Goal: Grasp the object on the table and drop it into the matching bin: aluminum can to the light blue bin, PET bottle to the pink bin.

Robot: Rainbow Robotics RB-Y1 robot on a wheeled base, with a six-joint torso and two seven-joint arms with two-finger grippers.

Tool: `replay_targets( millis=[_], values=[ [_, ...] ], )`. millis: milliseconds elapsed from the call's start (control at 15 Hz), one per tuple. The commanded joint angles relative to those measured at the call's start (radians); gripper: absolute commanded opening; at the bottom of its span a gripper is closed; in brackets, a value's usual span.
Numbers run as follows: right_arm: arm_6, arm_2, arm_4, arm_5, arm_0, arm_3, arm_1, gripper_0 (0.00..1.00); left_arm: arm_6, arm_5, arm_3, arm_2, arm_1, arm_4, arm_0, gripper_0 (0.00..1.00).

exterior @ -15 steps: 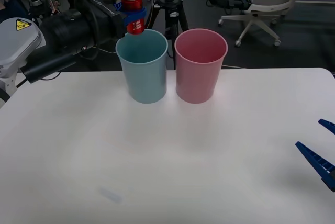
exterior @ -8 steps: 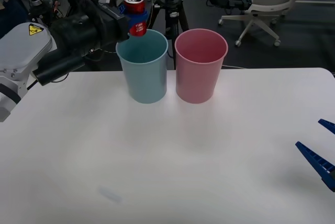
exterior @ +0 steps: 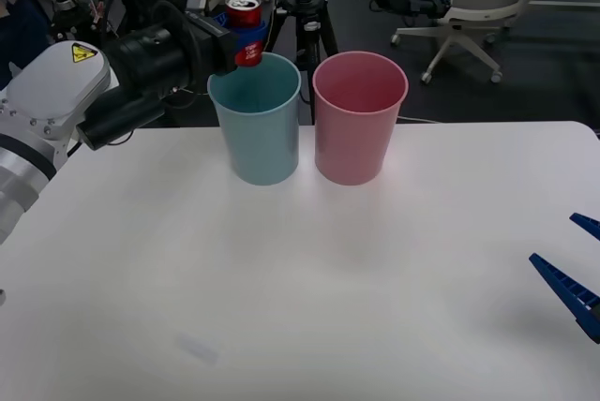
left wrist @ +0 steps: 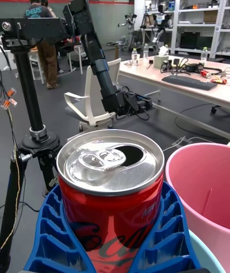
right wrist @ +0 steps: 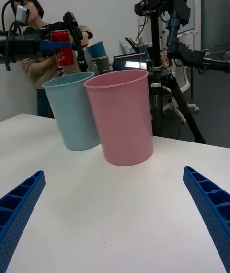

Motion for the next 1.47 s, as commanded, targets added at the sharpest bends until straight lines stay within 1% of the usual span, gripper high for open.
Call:
replay_targets(
  millis=[67,133,933,1133,1333,1467],
  values=[
    [0.0,0.0,0.0,0.0,0.0,0.0,0.0,1.0,0.008,0.0,-0.001,0.001,-0.002,0.003,0.0,0.81],
    [0.0,0.0,0.0,0.0,0.0,0.0,0.0,1.0,0.009,0.0,-0.001,0.0,-0.002,0.005,0.0,1.0],
    [0.0,0.0,0.0,0.0,0.0,0.0,0.0,1.0,0.005,-0.007,-0.001,0.0,-0.002,0.025,0.0,1.0],
    [0.0,0.0,0.0,0.0,0.0,0.0,0.0,1.0,-0.005,-0.026,-0.012,0.0,0.0,0.042,0.002,1.0],
    [0.0,0.0,0.0,0.0,0.0,0.0,0.0,1.0,-0.028,-0.034,-0.062,0.0,0.046,0.1,0.026,1.0],
    [0.0,0.0,0.0,0.0,0.0,0.0,0.0,1.0,-0.043,-0.068,-0.102,-0.002,0.095,0.157,0.046,1.0]
  ],
)
